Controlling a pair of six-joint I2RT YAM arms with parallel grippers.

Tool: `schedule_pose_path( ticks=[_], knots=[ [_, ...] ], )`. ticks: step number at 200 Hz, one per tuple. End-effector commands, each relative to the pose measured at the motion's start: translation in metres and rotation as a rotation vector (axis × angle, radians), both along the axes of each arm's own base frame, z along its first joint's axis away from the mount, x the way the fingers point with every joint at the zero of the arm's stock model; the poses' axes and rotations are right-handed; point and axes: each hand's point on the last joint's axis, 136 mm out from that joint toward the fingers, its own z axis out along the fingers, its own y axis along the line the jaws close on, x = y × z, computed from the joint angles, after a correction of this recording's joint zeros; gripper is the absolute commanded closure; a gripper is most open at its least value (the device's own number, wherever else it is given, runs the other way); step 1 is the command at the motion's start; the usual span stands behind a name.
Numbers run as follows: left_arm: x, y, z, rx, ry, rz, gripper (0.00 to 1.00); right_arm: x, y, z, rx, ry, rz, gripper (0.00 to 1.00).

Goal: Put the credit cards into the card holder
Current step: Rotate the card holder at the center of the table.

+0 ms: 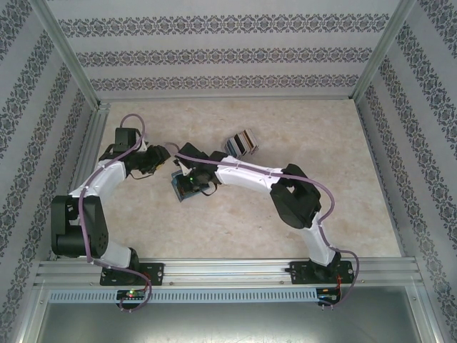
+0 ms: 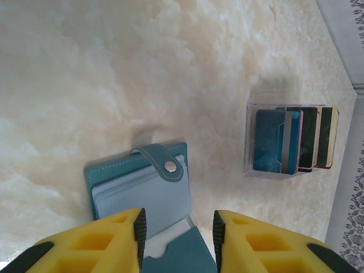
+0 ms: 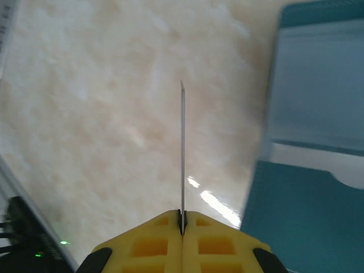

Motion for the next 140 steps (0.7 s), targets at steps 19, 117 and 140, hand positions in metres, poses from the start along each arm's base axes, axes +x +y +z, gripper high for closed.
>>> schedule_pose_path(
  ticks=[19, 117, 140],
  knots=[
    [-0.001, -0.007, -0.004, -0.075, -0.011, -0.015, 0.63, 0.005, -0.059, -0.009, -0.105, -0.004, -0.062, 0.99],
    [-0.032, -0.014, -0.048, -0.033, 0.099, -0.051, 0.65, 0.027, -0.051, 0.038, 0.271, 0.077, -0.096, 0.99],
    [-0.035, -0.009, -0.063, 0.002, 0.141, -0.048, 0.65, 0.042, -0.047, 0.039, 0.296, 0.071, -0.041, 0.99]
  ],
)
